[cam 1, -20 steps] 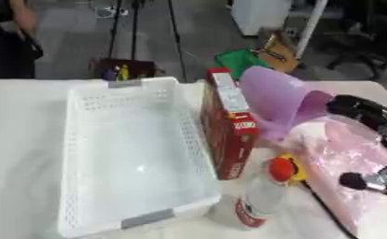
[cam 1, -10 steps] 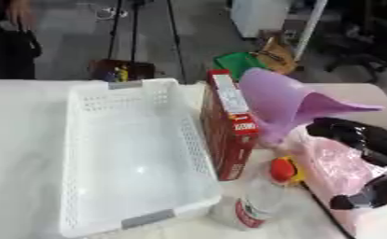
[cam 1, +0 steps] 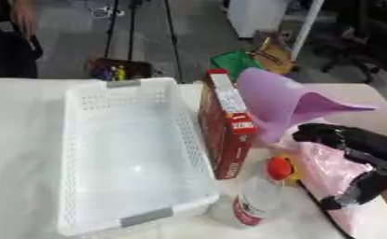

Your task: Pick up objects on the table and place them in the box.

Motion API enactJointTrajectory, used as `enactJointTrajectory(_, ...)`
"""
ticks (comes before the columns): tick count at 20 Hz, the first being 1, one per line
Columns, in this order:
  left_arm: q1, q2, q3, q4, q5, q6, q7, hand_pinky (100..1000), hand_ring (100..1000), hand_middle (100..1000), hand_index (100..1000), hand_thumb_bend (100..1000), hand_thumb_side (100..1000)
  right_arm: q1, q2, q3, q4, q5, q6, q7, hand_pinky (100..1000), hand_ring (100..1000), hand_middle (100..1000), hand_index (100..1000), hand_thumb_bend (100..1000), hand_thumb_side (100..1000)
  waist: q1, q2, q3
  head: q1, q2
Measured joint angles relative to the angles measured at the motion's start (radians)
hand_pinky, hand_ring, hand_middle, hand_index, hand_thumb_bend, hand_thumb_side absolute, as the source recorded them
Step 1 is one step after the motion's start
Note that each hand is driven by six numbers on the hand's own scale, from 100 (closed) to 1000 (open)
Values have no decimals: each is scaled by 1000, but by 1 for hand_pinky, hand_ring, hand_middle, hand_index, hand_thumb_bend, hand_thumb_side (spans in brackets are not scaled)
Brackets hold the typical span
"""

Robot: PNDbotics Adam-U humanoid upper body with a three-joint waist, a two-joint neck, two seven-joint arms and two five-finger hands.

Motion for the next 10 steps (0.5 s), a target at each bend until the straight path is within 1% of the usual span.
enactJointTrajectory(6, 0, 0, -3, 0, 4, -1, -5, 844, 822, 749, 753, 100, 1000, -41, 1, 39, 37, -2, 2, 2, 923, 1000, 869, 967, 808, 762, -1, 0, 3, -9, 5)
enactJointTrajectory(10, 0, 0, -6, 0, 6, 1, -8, 844, 822, 747, 750, 100, 1000, -56, 13, 52, 54, -15, 9, 9, 930, 1000, 866, 973, 830, 743, -1, 0, 6, -13, 5)
